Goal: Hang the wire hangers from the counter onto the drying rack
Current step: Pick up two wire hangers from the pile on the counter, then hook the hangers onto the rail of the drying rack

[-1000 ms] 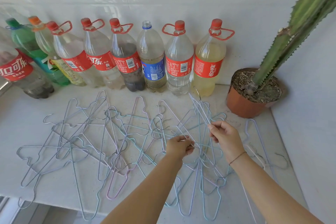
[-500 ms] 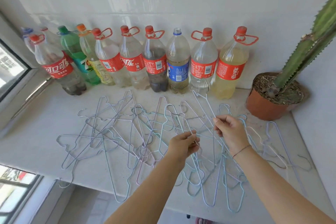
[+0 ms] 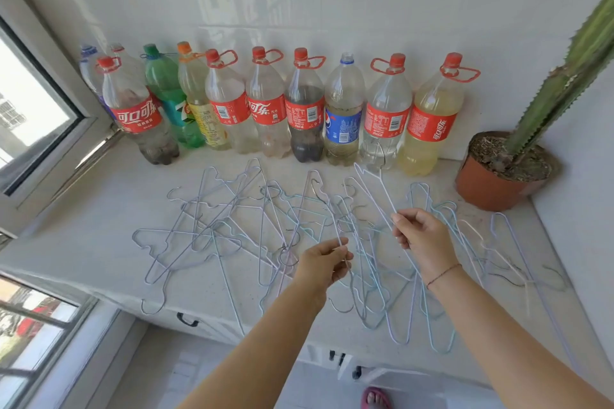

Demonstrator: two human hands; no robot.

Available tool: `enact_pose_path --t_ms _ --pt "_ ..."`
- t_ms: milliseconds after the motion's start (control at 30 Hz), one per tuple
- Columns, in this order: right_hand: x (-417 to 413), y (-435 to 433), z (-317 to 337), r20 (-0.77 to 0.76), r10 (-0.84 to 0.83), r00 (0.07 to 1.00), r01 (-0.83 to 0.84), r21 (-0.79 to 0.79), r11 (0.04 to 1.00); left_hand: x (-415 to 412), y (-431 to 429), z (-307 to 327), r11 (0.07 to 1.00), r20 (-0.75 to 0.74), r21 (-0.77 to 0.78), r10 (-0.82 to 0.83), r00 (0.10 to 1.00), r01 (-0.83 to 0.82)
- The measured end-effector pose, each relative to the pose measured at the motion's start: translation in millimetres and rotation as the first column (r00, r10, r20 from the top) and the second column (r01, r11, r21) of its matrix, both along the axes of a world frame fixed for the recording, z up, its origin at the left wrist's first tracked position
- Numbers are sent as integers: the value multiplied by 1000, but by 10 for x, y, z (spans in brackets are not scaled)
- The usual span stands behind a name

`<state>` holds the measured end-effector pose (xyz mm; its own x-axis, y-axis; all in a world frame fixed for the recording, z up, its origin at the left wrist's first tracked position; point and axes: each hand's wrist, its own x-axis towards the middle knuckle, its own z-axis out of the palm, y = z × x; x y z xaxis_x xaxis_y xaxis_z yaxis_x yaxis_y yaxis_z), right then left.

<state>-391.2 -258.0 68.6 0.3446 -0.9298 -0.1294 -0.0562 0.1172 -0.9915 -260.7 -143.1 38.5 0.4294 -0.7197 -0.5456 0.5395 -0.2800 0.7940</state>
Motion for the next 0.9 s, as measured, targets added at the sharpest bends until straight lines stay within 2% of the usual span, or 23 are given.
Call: enact_pose_path --t_ms 333,533,733,900 --pt "493 431 176 6 147 989 -146 -67 987 446 514 289 994 151 -73 95 984 -85" --pt "879 770 233 -74 323 944 -330 -150 932 615 1180 473 955 190 -87 294 937 -282" --pt "1196 1337 318 -24 574 819 -573 -104 813 529 2004 627 845 268 -69 528 806 -531" --pt "1233 1979 367 24 766 643 -764 -61 643 104 2753 742 674 302 -65 716 629 -736"
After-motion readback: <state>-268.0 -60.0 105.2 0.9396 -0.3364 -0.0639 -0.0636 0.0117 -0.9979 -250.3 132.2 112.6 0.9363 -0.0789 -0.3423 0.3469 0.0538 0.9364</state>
